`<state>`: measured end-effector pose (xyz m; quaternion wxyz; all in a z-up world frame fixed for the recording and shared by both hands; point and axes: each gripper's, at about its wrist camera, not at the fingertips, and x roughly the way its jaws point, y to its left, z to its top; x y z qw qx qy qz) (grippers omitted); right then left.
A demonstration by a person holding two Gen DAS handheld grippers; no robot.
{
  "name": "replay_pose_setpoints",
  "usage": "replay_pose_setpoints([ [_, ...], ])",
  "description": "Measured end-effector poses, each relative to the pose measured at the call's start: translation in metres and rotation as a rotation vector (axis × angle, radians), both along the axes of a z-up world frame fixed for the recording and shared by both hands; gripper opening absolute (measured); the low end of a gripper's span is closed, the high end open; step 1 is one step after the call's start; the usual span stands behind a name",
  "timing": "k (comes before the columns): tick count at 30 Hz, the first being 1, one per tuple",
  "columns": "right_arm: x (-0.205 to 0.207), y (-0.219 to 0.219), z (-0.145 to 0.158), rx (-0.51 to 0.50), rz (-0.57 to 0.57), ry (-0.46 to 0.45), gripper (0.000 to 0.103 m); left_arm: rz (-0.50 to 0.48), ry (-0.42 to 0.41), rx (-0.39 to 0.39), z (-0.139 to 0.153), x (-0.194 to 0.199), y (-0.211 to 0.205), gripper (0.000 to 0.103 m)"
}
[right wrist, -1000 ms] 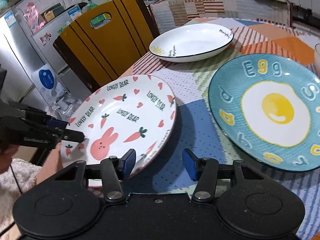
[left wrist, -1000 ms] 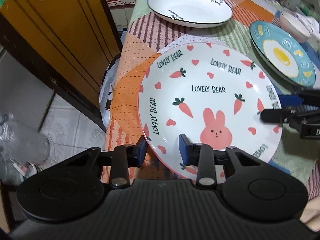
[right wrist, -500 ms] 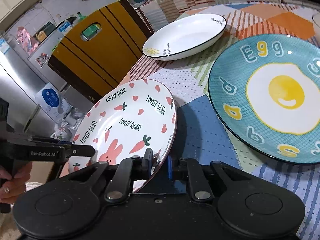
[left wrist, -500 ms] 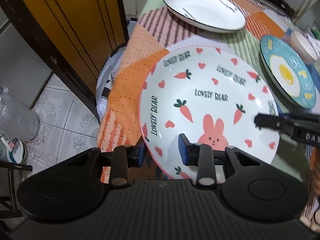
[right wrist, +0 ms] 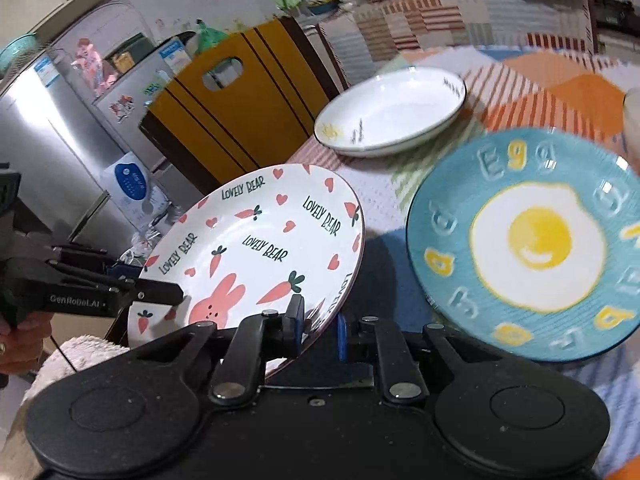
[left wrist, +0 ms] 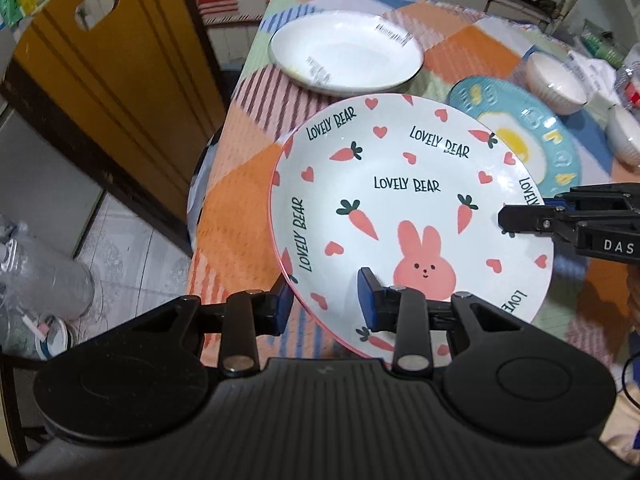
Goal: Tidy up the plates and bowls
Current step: 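Lift the bunny plate with both grippers onto the blue egg plate, release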
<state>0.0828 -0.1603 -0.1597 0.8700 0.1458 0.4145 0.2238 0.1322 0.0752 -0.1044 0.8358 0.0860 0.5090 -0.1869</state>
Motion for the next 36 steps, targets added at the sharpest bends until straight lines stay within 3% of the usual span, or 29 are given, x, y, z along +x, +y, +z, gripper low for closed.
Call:
replay_pose_setpoints([
  [6,-0.007,-0.028,0.033,-0.027,0.001,-0.059,0.020,-0.046,-0.047,-0.057,0.020,-0.002,-0.027,0.033],
  [15,-0.008,-0.084,0.051,-0.087,-0.023,-0.063,0.020,-0.080,-0.058,-0.121,0.013,0.005,-0.083,0.033],
  [22,-0.004,-0.124,0.040,-0.082,-0.072,-0.038,0.020,-0.063,0.015,-0.163,-0.007,0.023,-0.117,0.033],
  [36,0.015,-0.161,0.005,-0.068,-0.106,0.044,0.020,-0.070,0.089,-0.075,-0.031,0.052,-0.161,0.033],
])
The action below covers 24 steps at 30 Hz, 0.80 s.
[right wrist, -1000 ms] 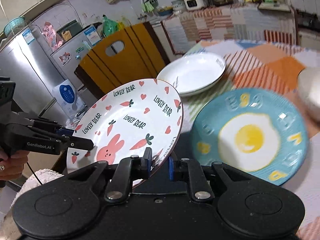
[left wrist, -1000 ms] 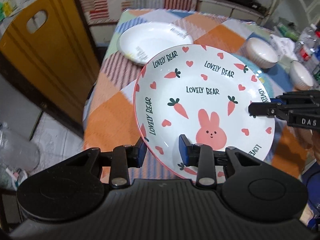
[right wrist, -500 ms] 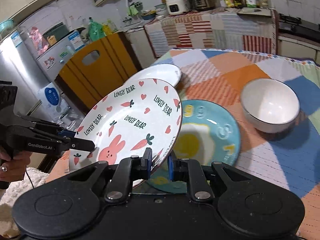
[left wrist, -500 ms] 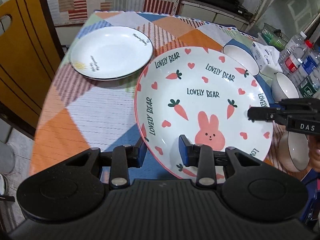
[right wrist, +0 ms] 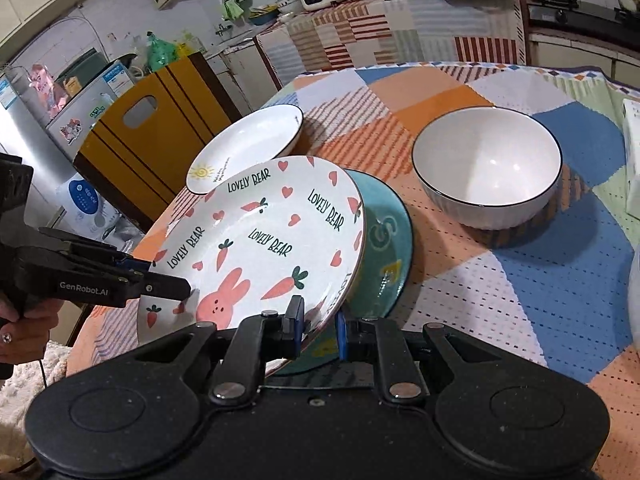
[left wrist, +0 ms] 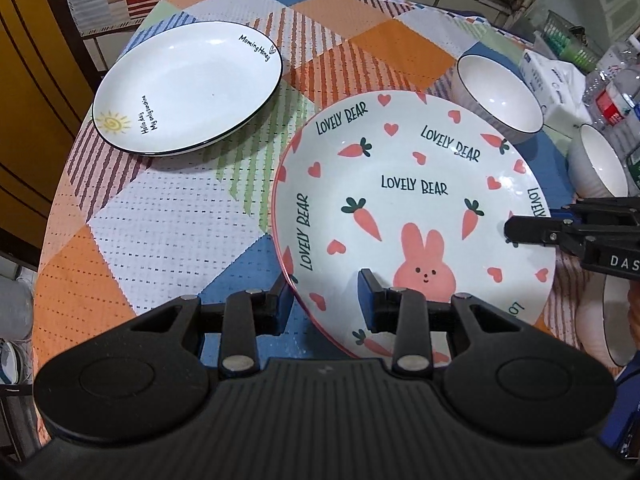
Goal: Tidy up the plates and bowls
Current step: 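Lift the bunny plate with both grippers onto the blue egg plate, release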
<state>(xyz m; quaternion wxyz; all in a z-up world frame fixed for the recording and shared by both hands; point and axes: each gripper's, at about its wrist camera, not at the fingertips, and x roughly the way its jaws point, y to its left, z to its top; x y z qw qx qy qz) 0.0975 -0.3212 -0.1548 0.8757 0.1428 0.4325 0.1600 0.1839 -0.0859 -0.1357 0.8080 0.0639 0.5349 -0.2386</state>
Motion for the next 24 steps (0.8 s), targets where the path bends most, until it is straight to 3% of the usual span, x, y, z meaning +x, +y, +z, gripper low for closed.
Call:
replay_pose_setpoints([
  [14,0.015,-0.006,-0.002,-0.023,-0.038,0.107,0.021,0.026,0.102,0.023,-0.013,0.016,-0.013,0.033],
  [19,0.022,0.006,0.004,-0.102,-0.038,0.157,0.022,0.046,0.130,0.028,-0.016,0.020,-0.014,0.033],
  [24,0.027,0.024,0.010,-0.212,-0.033,0.190,0.031,0.045,0.128,0.036,-0.016,0.022,-0.015,0.033],
])
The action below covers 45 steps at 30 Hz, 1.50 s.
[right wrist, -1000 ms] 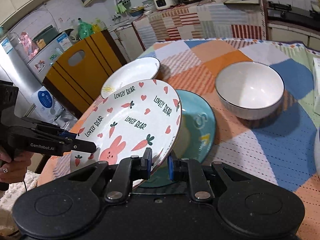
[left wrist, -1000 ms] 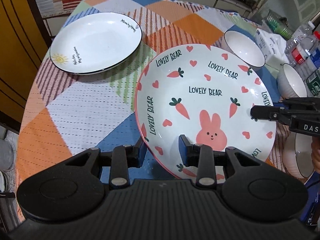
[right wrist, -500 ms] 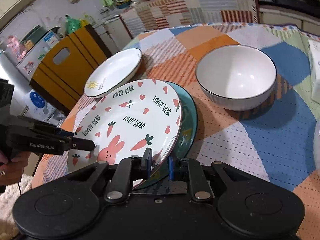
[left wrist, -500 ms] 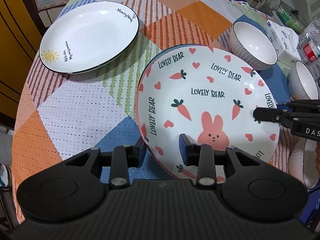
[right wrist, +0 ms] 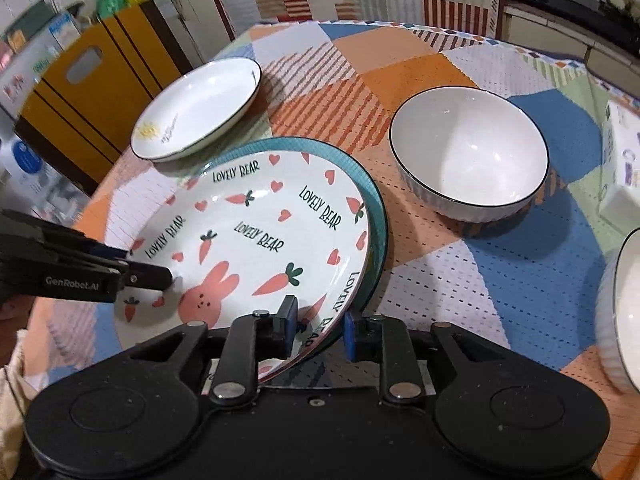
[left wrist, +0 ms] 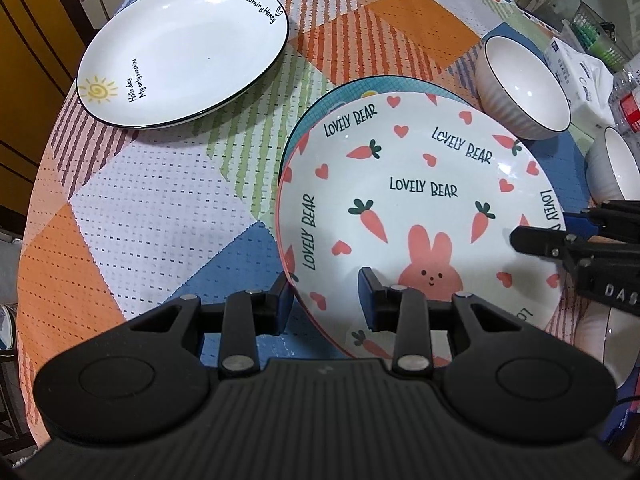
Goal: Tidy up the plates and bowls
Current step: 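Lift the bunny plate with both grippers onto the blue egg plate, release, then move both grippers to the white sun plate and grip its rim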
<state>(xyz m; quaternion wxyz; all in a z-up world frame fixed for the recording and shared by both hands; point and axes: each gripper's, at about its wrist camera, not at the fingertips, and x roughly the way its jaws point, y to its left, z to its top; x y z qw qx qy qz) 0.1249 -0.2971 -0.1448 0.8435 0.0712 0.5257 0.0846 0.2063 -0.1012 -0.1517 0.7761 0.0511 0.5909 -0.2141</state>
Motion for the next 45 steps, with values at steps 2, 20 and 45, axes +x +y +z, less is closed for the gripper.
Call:
replay_pose_setpoints([
  [2,0.000,0.009,0.002,-0.064,0.013,0.008,0.034,-0.027,0.002,0.003,0.000,-0.001,-0.001,0.033],
  [20,-0.004,0.023,-0.009,-0.275,0.004,-0.052,0.036,-0.045,-0.066,-0.059,0.025,-0.008,0.014,0.032],
  [45,-0.008,0.080,0.116,-0.102,0.342,-0.528,0.065,-0.047,-0.330,0.011,0.107,0.010,0.125,0.061],
])
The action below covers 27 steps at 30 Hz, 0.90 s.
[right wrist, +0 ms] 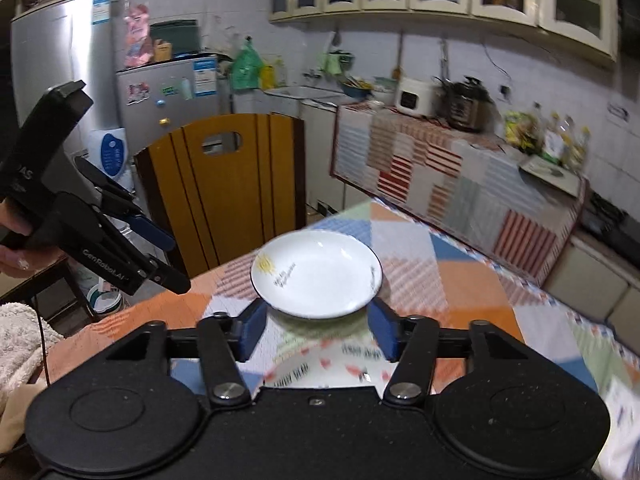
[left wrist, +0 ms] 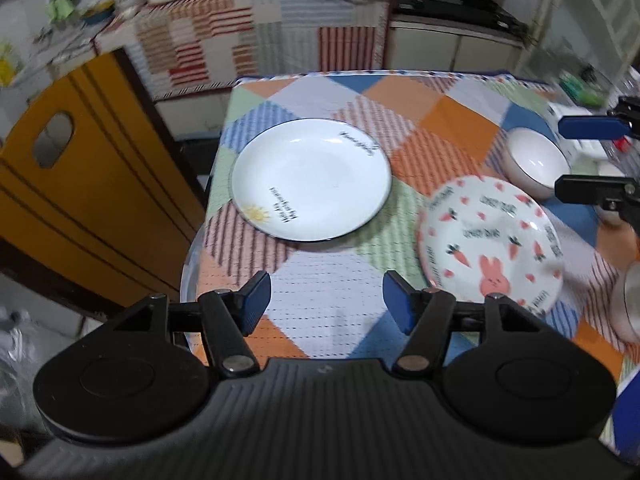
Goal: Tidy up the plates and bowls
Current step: 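Move both grippers to the white sun plate and grip its rim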
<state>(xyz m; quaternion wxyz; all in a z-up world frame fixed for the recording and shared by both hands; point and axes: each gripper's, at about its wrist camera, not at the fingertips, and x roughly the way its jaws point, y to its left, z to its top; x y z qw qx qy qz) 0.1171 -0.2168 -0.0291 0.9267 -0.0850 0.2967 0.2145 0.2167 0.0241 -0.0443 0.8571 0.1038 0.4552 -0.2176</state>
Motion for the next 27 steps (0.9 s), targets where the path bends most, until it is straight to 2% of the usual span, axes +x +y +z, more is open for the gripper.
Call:
replay_pose_setpoints([
  [2,0.017,0.006,-0.001,-0.003,0.011,0.007,0.065,0.020,0.000,-0.019,-0.003,0.010,0.010,0.061],
  [5,0.045,0.009,-0.006,0.029,0.015,0.038,0.065,0.047,-0.024,-0.001,-0.011,0.027,0.017,0.062],
  [11,0.116,-0.004,-0.039,0.200,-0.105,0.237,0.066,0.073,-0.039,-0.001,-0.038,0.060,0.024,0.062],
  [17,0.162,-0.014,-0.085,0.286,-0.202,0.394,0.065,0.119,-0.002,-0.035,-0.073,0.089,0.023,0.062],
  [21,0.180,-0.014,-0.113,0.308,-0.244,0.437,0.065,0.137,-0.007,-0.054,-0.093,0.102,0.017,0.062],
  [25,0.189,-0.015,-0.132,0.326,-0.269,0.454,0.064,0.155,-0.003,-0.041,-0.110,0.115,0.009,0.062],
  [27,0.192,-0.016,-0.140,0.343,-0.281,0.454,0.060,0.177,0.006,-0.039,-0.117,0.123,0.007,0.062],
])
